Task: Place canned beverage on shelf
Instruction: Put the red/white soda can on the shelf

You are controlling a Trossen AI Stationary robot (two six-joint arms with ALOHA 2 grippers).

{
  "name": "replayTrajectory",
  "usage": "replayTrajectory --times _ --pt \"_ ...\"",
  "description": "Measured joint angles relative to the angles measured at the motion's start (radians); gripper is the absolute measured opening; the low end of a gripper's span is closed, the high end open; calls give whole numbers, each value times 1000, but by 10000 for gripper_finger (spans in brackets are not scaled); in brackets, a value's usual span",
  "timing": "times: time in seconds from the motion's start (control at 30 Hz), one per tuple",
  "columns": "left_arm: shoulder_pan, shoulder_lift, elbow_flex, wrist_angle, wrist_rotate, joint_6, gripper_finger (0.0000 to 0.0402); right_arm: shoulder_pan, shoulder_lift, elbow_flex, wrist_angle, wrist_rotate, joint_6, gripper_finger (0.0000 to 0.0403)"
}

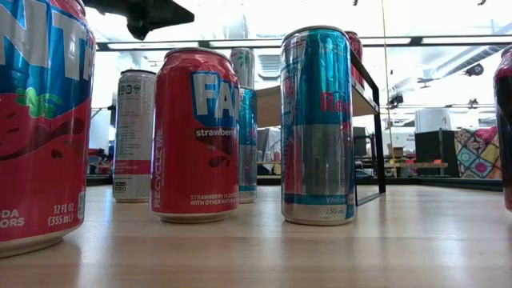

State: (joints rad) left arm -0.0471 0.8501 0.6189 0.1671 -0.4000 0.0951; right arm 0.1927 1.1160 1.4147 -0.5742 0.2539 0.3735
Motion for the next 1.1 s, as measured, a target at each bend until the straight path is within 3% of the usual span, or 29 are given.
replayTrajectory --times 0.4,0.73,1.1 --pt "1 31 1 -10 -2 0 0 112 0 -82 -300 -2 57 9" --pt "2 104 2 33 -83 27 0 115 4 -113 -303 -1 128 9" --pt "3 115 3 34 -88 38 0 115 15 -113 -264 0 243 9"
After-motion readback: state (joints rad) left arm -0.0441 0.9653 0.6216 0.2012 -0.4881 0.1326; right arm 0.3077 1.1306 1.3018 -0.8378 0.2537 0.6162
